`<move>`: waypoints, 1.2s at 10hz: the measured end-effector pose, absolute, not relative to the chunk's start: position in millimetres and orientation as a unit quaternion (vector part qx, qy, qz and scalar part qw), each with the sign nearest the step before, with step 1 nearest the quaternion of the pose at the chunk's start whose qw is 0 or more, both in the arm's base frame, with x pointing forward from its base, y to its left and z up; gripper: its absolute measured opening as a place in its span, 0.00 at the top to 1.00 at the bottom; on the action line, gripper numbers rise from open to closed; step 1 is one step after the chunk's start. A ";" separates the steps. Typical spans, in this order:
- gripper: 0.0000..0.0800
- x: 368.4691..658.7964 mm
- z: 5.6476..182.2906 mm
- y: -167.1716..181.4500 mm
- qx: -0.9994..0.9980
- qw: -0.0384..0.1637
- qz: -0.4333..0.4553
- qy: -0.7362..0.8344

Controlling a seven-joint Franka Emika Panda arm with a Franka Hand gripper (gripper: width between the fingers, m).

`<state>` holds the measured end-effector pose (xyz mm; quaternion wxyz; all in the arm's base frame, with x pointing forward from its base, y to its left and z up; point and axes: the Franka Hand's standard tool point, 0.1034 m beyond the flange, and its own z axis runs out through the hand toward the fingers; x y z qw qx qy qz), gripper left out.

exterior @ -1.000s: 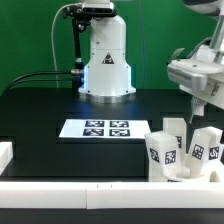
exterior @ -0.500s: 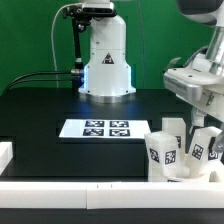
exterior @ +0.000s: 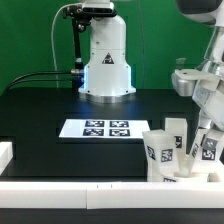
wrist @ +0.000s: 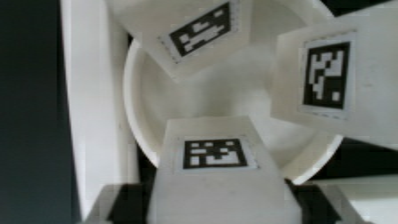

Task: Assemble stool

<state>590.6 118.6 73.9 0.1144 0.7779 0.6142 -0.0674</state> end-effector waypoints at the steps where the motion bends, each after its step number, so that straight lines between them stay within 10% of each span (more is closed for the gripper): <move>1: 0.58 593.2 74.6 115.5 0.822 0.117 -0.072 0.552; 3: 0.58 597.1 74.9 106.4 0.910 0.090 -0.102 0.392; 8: 0.58 599.3 75.8 104.5 0.964 0.102 -0.082 0.232; 12: 0.58 598.9 74.3 91.8 0.993 0.043 -0.082 -0.072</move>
Offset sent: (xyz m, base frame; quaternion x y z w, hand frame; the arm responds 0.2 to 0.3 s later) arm 0.0010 -0.0228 -0.0020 0.0411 -0.0153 0.1438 0.9886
